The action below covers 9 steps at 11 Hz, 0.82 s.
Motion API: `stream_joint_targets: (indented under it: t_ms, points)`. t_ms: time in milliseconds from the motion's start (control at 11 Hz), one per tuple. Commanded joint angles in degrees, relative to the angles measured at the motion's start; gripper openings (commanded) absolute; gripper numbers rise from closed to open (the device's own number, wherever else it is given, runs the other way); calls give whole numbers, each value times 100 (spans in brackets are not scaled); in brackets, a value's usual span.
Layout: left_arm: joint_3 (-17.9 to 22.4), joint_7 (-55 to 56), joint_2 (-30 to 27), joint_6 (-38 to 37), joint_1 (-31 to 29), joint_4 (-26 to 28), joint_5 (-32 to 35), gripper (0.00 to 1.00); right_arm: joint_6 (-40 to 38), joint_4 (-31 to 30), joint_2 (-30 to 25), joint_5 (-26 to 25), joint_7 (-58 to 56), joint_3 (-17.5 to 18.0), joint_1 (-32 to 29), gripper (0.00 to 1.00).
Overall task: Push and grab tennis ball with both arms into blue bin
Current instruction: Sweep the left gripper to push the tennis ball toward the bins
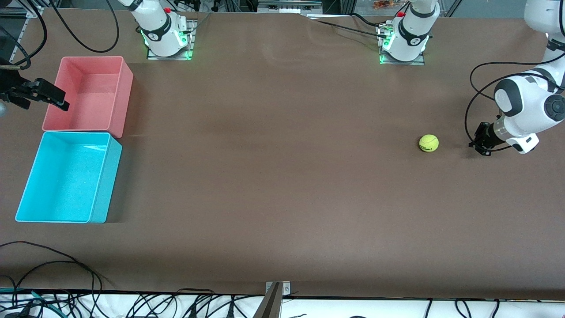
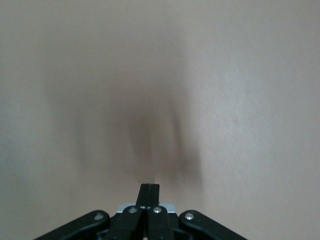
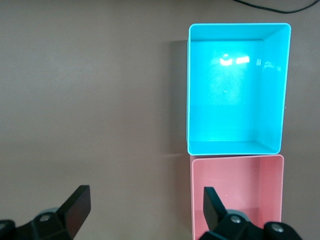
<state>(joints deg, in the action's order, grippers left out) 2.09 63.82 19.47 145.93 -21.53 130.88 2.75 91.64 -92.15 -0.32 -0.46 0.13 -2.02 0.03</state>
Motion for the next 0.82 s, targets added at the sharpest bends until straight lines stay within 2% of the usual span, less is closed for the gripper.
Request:
stream_joint_targets:
  t_ms: [0, 182, 364, 545, 636, 727]
  points:
    - [-242, 463, -5, 138, -132, 173, 244, 0, 3, 13, -38, -69, -4, 17, 14, 100]
    - [-637, 1059, -223, 225, -141, 707, 244, 0, -5, 13, -38, -68, -4, 8, 5, 100]
    - [-1382, 2129, -356, 375, -141, 1070, 235, 0, -14, 22, -38, -68, -4, 8, 5, 100]
    - [-2295, 3541, -331, 349, -71, 1010, 244, 0, -23, 22, -38, -68, -4, 8, 5, 100]
    - [-2875, 4559, -321, 314, 182, 896, 252, 0, -23, 22, -38, -77, -4, 8, 5, 100]
    - [-3072, 4847, -356, 139, 289, 739, 261, 0, -23, 22, -38, -77, -4, 8, 5, 100]
